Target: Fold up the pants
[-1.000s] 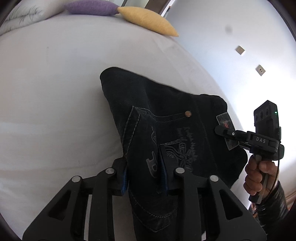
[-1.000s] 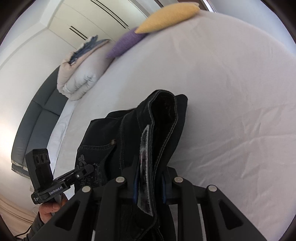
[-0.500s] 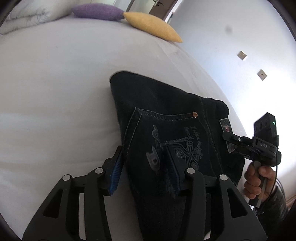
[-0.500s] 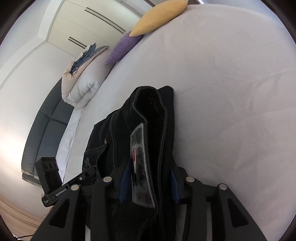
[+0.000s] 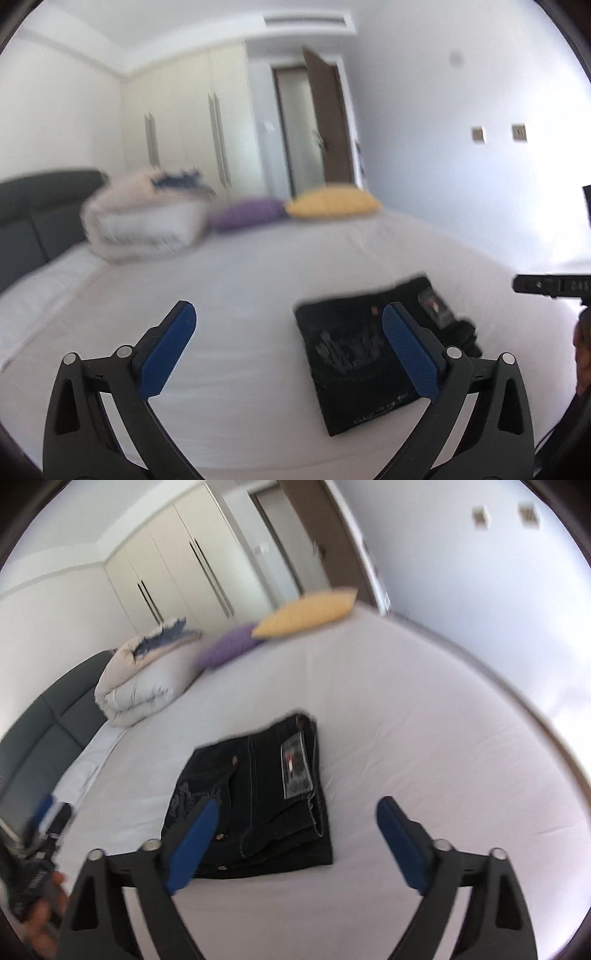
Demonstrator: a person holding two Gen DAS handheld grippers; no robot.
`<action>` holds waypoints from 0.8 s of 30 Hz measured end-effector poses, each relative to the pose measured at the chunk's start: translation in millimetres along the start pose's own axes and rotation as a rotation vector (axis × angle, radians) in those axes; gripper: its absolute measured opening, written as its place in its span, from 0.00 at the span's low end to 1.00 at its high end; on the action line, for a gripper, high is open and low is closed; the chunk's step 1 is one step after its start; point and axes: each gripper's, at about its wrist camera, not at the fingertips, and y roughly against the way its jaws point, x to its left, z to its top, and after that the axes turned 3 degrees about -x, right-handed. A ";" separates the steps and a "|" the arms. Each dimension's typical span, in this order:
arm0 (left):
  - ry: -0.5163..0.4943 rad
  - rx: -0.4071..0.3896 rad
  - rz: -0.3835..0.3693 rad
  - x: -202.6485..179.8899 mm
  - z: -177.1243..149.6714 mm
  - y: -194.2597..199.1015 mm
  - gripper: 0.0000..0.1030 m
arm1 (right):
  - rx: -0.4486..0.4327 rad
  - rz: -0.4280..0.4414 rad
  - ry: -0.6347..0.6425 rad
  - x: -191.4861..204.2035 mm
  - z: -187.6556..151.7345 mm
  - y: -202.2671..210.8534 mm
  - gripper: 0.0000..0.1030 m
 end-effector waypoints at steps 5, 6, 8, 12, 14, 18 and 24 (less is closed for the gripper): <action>0.008 -0.132 0.058 3.3 22.5 74.6 1.00 | -0.199 -0.075 0.070 22.5 12.4 76.9 1.00; 0.007 -0.140 0.051 5.0 25.8 84.6 1.00 | -0.231 -0.081 0.078 27.3 16.1 89.5 1.00; -0.003 -0.128 0.049 5.4 33.7 101.6 1.00 | -0.309 -0.084 0.094 35.1 23.4 119.7 1.00; -0.063 -0.072 0.087 5.6 40.7 118.6 1.00 | -0.434 -0.129 0.148 55.6 34.3 167.2 1.00; -0.067 -0.061 0.084 5.3 41.0 127.0 1.00 | -0.488 -0.127 0.177 64.9 38.6 186.0 1.00; -0.014 0.031 0.085 6.5 34.7 123.9 1.00 | -0.502 -0.115 0.173 75.8 43.6 204.7 1.00; 0.060 0.205 0.022 -2.8 4.2 98.8 1.00 | -0.386 -0.122 0.180 81.0 26.8 183.4 1.00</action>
